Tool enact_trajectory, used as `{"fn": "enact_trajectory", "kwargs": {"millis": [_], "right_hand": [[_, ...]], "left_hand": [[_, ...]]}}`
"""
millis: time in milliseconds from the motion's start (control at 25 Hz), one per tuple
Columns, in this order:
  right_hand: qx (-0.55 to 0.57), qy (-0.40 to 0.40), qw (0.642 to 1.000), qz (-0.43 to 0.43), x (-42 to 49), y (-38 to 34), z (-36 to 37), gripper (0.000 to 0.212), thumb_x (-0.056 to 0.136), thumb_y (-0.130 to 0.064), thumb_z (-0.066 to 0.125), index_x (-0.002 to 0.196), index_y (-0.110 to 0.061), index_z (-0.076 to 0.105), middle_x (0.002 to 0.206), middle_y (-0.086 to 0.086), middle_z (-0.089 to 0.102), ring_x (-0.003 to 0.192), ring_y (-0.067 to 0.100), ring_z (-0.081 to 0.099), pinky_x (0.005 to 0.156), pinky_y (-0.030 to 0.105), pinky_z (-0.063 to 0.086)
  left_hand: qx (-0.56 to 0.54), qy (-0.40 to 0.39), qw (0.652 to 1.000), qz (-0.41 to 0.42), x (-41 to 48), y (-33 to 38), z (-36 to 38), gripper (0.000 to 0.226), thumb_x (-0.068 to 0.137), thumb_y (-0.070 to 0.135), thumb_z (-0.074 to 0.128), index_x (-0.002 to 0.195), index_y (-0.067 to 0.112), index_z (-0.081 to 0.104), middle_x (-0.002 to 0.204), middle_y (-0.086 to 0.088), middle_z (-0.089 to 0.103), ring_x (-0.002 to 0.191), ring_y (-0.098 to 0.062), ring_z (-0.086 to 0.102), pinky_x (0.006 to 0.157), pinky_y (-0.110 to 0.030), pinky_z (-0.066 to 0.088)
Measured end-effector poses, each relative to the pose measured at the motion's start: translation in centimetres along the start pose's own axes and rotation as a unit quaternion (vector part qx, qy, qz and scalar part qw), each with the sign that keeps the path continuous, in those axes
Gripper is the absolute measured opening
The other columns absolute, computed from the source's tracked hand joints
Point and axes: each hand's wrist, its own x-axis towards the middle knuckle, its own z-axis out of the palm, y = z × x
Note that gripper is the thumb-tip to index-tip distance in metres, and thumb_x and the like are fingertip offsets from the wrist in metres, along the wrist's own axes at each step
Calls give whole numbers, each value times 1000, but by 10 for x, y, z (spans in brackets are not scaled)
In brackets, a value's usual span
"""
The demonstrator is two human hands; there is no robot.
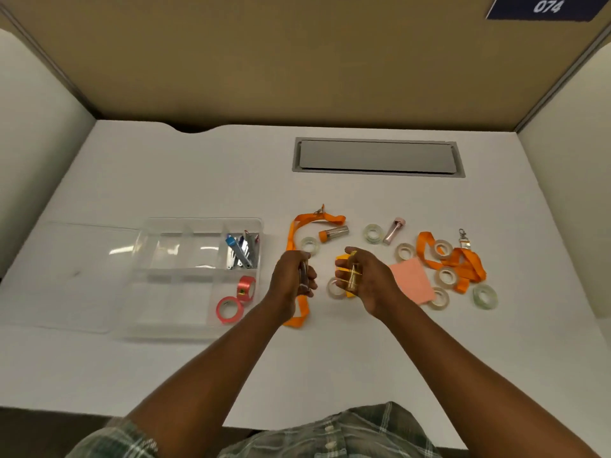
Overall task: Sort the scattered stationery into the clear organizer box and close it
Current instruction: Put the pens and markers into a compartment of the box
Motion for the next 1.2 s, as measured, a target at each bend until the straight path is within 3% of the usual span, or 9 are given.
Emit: {"fn": "enact_trajectory", "kwargs": {"millis": [120, 280, 440, 560, 640, 800, 960, 1080, 1200], "right_hand": [[-63, -13, 998, 28, -2, 22, 67, 19, 96, -28, 55, 106, -15, 64, 98, 9, 74, 83, 25, 71, 66, 34, 60], [-95, -61, 993, 28, 3, 36, 153, 27, 95, -30, 53, 113, -13, 64, 94, 9, 75, 79, 21, 71, 71, 35, 57], [-105, -78, 991, 41, 11, 39, 229, 24, 92, -35, 52, 90, -16, 66, 78, 5, 70, 68, 19, 66, 69, 33, 51], [-128, -77, 987, 50, 18, 44, 266, 28, 94, -41, 48, 88, -18, 62, 74, 3, 69, 68, 20, 66, 66, 30, 52], [-130, -73, 987, 64, 22, 48, 278, 31, 96, -44, 46, 86, -19, 62, 73, 3, 71, 71, 20, 68, 71, 33, 55], [-131, -73, 985, 81, 25, 49, 290, 31, 97, -49, 43, 88, -23, 58, 76, 0, 70, 76, 18, 67, 69, 34, 51], [-152, -79, 981, 94, 28, 49, 300, 42, 97, -55, 41, 123, -24, 54, 99, 2, 67, 98, 22, 62, 92, 39, 43], [-183, -75, 976, 88, 28, 51, 300, 60, 99, -55, 38, 148, -22, 35, 152, 9, 42, 139, 30, 39, 111, 44, 33], [-172, -86, 979, 65, 27, 47, 289, 60, 100, -54, 37, 150, -22, 33, 158, 10, 33, 141, 31, 36, 114, 46, 32]], "left_hand": [[-34, 28, 999, -22, 4, 10, -48, 29, 95, 39, 48, 96, 14, 63, 73, -8, 64, 66, -21, 60, 65, -33, 46], [-46, 78, 995, -52, 20, 36, -112, 51, 91, 63, 47, 97, 16, 67, 82, -8, 73, 81, -24, 67, 76, -37, 51], [-44, 103, 993, -39, 35, 69, -160, 62, 82, 78, 45, 93, 20, 64, 75, -4, 77, 86, -24, 67, 75, -38, 45], [-55, 95, 993, -46, 45, 81, -178, 77, 74, 88, 41, 95, 18, 65, 75, -5, 78, 89, -27, 68, 84, -43, 46], [-74, 80, 992, -61, 50, 83, -183, 89, 70, 92, 39, 107, 15, 68, 77, -7, 78, 88, -28, 70, 76, -38, 49], [-118, 59, 988, -84, 60, 87, -187, 104, 69, 93, 38, 135, 15, 56, 121, -13, 68, 102, -31, 66, 76, -39, 50], [-126, 74, 986, -85, 63, 90, -188, 103, 71, 92, 34, 144, 20, 45, 143, -13, 54, 109, -33, 61, 85, -43, 47], [-82, 123, 987, -61, 62, 92, -186, 98, 77, 89, 26, 155, 29, 22, 162, -9, 25, 142, -33, 35, 107, -51, 32], [-64, 144, 987, -25, 62, 93, -178, 91, 81, 86, 24, 155, 33, 20, 164, -7, 19, 149, -32, 22, 117, -55, 19]]}}
